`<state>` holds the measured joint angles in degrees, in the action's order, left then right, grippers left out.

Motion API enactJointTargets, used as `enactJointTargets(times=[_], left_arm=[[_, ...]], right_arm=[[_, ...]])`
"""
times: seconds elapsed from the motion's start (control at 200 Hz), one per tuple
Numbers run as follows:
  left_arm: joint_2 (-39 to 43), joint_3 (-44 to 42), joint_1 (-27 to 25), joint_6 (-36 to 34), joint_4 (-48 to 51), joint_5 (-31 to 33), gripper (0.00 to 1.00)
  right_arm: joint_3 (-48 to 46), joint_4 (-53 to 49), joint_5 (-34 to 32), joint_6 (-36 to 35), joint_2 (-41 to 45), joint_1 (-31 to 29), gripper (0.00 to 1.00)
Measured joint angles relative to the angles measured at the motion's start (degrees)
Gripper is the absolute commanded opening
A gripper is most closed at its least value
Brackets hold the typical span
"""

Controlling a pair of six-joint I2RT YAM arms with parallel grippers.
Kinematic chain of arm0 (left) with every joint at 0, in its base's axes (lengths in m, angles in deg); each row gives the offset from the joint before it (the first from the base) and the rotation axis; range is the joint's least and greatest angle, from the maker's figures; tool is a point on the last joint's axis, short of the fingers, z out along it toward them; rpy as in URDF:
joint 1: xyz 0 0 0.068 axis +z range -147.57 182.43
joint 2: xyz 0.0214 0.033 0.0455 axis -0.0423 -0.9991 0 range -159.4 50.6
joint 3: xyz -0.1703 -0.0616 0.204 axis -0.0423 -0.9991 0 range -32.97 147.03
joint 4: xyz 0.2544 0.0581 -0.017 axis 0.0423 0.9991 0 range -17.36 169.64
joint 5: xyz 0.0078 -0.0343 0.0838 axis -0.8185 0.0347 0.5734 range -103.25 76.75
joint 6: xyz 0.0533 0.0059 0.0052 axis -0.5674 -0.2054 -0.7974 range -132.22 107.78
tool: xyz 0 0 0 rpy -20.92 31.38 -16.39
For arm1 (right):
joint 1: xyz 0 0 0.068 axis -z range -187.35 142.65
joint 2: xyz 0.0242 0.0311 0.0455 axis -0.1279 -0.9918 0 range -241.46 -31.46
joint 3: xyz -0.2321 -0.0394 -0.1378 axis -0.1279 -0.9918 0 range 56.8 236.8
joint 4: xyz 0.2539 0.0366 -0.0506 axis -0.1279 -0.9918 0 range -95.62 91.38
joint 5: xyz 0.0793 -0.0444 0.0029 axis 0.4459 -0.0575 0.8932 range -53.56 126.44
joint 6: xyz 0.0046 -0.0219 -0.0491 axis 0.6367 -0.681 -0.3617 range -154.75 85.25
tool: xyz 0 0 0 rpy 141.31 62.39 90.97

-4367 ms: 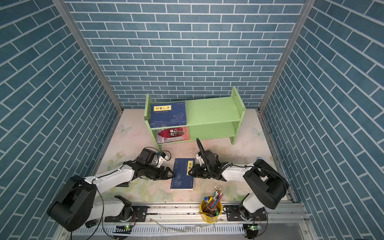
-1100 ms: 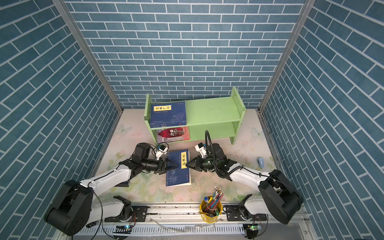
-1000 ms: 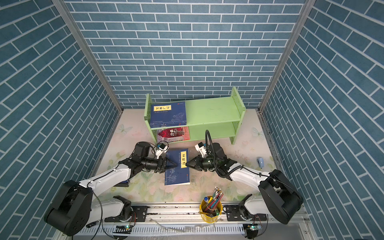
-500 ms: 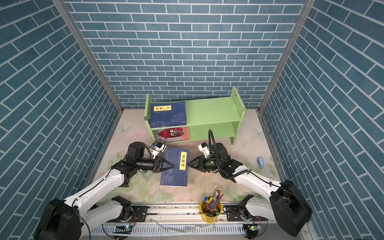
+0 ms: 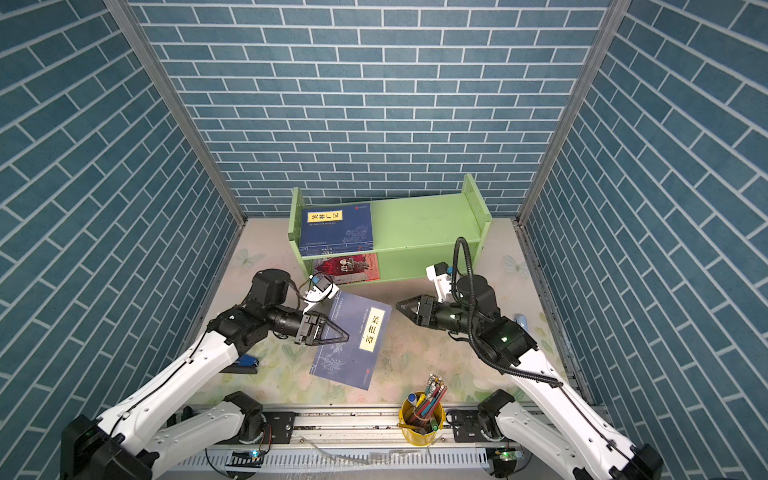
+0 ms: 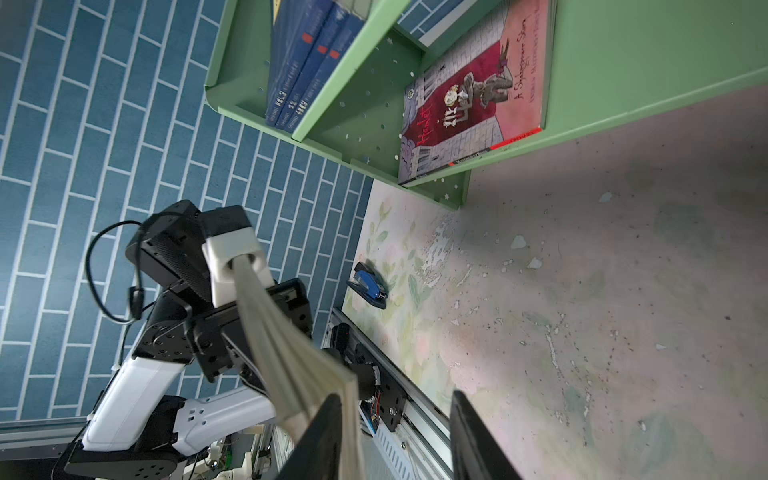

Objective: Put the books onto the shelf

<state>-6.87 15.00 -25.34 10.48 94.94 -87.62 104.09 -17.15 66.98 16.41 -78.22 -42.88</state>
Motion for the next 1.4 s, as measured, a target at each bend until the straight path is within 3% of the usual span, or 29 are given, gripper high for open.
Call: enactJointTargets(times=[0.155, 0.395, 0.57, 0.785, 1.11, 1.4], left_arm=[[-0.92, 7.08, -0.31, -3.78, 2.73, 1.88, 0.0], [-8.11, 19.98, -0.37, -3.78, 2.34, 11.5, 0.0], [-12.92, 30.49, 0.2, 1.68, -2.58, 16.98, 0.0], [-16.98, 40.13, 2.71, 10.05, -10.99, 20.11, 0.0], [-17.22, 36.0, 9.05, 28.5, -27.17, 24.3, 0.0], [-17.25, 31.69, 9.11, 36.79, -32.76, 25.51, 0.0]], right_arm=[[5.7, -5.05, -1.27, -1.64, 0.85, 0.15, 0.49], [17.4, -6.73, -2.08, -3.1, 0.9, 0.2, 0.56], [23.52, -4.55, -1.36, -3.56, -1.25, 0.2, 0.61], [24.55, 3.3, 1.16, -2.27, -7.41, 0.17, 0.64], [18.73, 18.36, 1.2, 1.88, -11.65, -1.75, 0.68], [16.37, 32.98, 0.7, 6.16, -18.27, -3.37, 0.7]])
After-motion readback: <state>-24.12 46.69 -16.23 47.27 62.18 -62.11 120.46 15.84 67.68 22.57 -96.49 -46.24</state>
